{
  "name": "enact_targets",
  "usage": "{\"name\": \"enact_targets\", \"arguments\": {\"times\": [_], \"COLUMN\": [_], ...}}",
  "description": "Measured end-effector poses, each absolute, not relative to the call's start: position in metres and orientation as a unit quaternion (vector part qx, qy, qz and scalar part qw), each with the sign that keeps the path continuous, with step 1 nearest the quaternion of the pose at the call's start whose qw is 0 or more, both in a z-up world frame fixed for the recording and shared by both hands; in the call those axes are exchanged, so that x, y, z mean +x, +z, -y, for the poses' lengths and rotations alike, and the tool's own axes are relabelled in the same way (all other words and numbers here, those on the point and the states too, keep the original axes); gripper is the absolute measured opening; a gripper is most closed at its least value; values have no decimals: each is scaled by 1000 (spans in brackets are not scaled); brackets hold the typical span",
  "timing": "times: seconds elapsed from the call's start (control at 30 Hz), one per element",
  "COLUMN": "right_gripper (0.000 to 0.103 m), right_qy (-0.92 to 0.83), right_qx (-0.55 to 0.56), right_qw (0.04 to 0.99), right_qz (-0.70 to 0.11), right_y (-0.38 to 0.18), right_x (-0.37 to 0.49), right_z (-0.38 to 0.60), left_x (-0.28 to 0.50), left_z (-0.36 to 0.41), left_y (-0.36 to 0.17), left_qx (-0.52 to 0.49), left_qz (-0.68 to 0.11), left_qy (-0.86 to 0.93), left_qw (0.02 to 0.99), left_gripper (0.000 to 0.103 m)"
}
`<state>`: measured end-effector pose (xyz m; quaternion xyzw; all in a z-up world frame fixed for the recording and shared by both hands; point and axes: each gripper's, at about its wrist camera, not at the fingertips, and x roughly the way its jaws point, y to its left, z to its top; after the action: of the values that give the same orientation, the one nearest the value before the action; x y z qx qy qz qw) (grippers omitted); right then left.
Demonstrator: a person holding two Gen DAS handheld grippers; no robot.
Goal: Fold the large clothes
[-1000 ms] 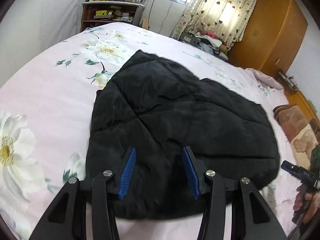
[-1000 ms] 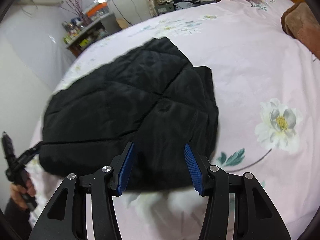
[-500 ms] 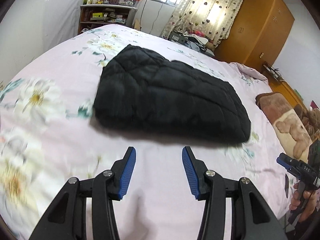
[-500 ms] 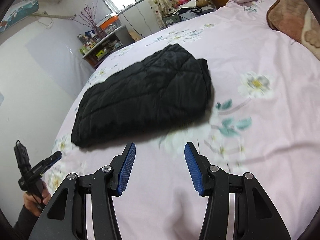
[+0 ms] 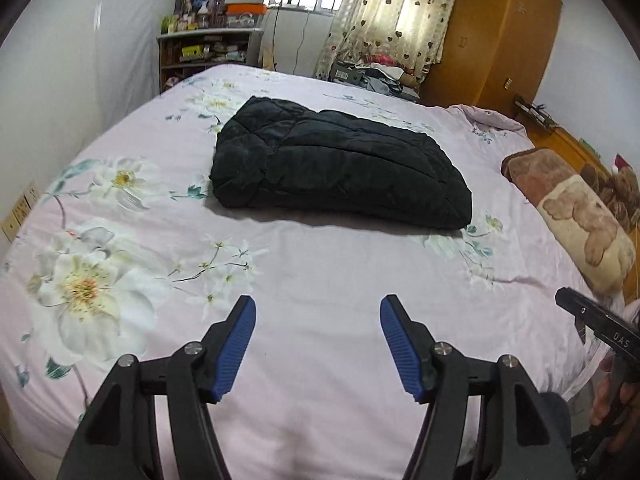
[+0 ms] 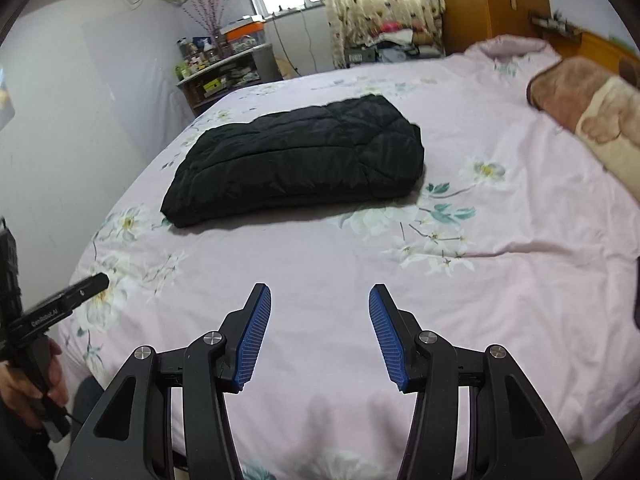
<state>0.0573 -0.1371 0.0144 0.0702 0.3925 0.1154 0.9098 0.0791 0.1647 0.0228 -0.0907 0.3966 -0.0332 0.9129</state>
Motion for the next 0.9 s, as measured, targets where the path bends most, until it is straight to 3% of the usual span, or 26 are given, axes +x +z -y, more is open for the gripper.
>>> {"name": "enact_targets", "arguments": {"times": [0.23,0.9], "right_gripper": [52,52], "right_qy": [112,111], "right_qx": [6,-12], "right_qw": [923,921], "right_qz": [-367,-373], "right_y": [27,29], "right_x": [21,-2], "right_z": [114,108], "left_x": [49,28], "left_z": [-150,-142], "left_y": [29,34], "left_qx": [-63,-40], "left_qz": [-390,-386], "left_qy": [-28,-6], "left_qw": [918,922], "left_gripper": [71,71]}}
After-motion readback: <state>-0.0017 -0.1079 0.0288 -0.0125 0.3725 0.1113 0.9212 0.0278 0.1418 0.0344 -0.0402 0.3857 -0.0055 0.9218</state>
